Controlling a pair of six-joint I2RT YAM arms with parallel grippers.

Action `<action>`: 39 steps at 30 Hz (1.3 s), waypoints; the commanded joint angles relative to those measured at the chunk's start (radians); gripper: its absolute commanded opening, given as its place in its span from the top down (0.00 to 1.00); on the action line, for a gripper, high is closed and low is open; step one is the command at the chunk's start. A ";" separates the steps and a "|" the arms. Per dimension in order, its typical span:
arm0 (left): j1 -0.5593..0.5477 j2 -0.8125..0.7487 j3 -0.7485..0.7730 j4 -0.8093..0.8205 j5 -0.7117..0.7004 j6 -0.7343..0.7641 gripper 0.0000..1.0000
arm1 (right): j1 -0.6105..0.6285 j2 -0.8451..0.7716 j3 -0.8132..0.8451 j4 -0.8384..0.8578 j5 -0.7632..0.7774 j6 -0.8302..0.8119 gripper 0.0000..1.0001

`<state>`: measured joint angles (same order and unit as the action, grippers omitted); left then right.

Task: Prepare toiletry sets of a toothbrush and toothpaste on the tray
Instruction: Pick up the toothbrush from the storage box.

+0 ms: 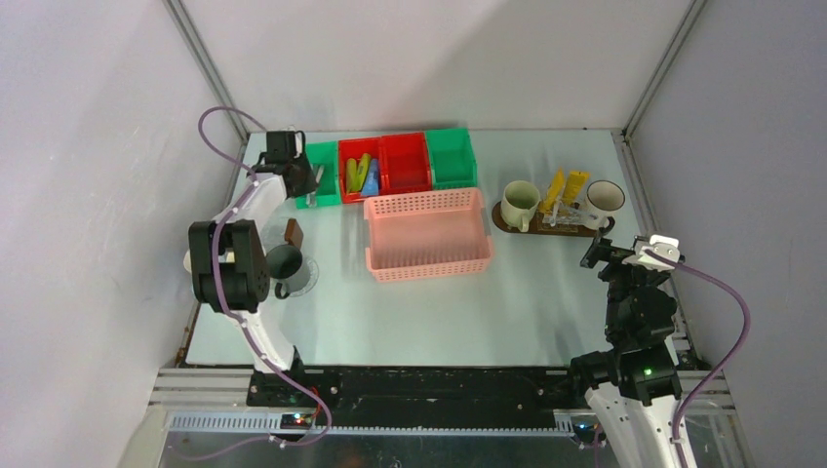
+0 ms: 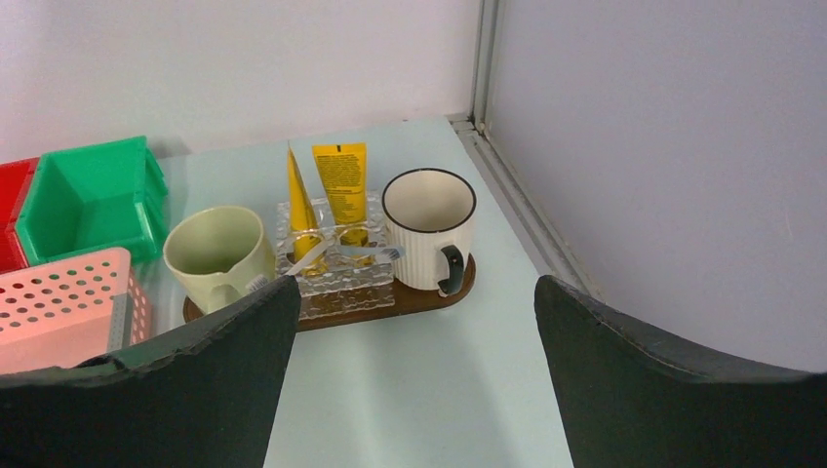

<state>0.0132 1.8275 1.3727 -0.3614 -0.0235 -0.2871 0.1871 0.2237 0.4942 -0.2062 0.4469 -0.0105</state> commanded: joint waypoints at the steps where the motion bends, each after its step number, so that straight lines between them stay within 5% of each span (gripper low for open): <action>1: -0.003 -0.038 0.007 0.002 0.005 -0.012 0.94 | 0.017 -0.013 0.000 0.027 -0.008 0.006 0.08; 17: -0.104 0.042 0.001 0.034 -0.092 -0.134 0.90 | 0.032 -0.011 0.000 0.023 -0.001 0.006 0.08; 39: -0.104 0.004 -0.139 0.227 -0.124 -0.213 0.63 | 0.033 -0.012 -0.009 0.033 0.004 0.006 0.08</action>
<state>-0.0933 1.8805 1.2606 -0.2218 -0.1284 -0.4706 0.2150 0.2188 0.4889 -0.2062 0.4438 -0.0101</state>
